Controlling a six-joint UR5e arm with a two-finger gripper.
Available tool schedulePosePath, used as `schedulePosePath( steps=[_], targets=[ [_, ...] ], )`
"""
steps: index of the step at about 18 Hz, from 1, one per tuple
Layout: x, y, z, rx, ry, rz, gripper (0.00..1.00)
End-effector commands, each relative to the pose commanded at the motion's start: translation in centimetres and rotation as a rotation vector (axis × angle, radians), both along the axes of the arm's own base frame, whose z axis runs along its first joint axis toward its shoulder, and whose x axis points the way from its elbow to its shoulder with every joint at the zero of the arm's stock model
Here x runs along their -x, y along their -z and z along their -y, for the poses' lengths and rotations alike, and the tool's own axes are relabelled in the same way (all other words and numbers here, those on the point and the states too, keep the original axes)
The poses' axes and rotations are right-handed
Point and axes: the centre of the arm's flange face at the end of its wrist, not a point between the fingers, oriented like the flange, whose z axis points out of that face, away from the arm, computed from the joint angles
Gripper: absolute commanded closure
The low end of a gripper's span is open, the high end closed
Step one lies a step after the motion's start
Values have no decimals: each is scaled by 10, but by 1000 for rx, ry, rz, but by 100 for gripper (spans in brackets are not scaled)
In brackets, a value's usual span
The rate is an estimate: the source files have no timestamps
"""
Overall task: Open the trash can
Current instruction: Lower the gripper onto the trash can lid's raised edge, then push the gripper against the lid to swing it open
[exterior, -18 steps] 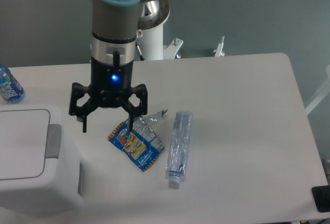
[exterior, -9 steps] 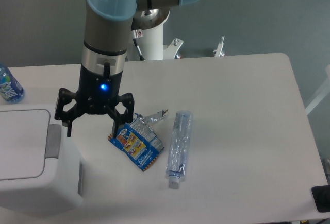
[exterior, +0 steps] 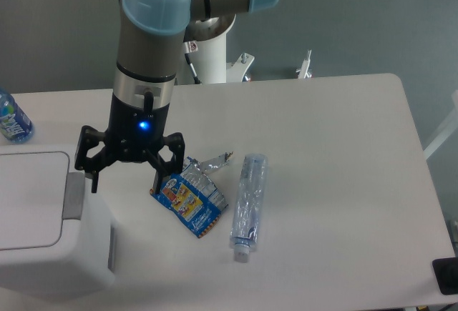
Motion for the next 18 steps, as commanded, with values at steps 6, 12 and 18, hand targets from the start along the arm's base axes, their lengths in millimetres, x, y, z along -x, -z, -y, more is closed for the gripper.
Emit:
schedulePosePath(
  steps=[6, 12, 18],
  targets=[
    [-6, 5, -7, -1, 14, 0, 0],
    [-10, 5, -9, 0, 19, -1, 0],
    [-13, 7, -9, 3, 22, 0, 0]
  ],
)
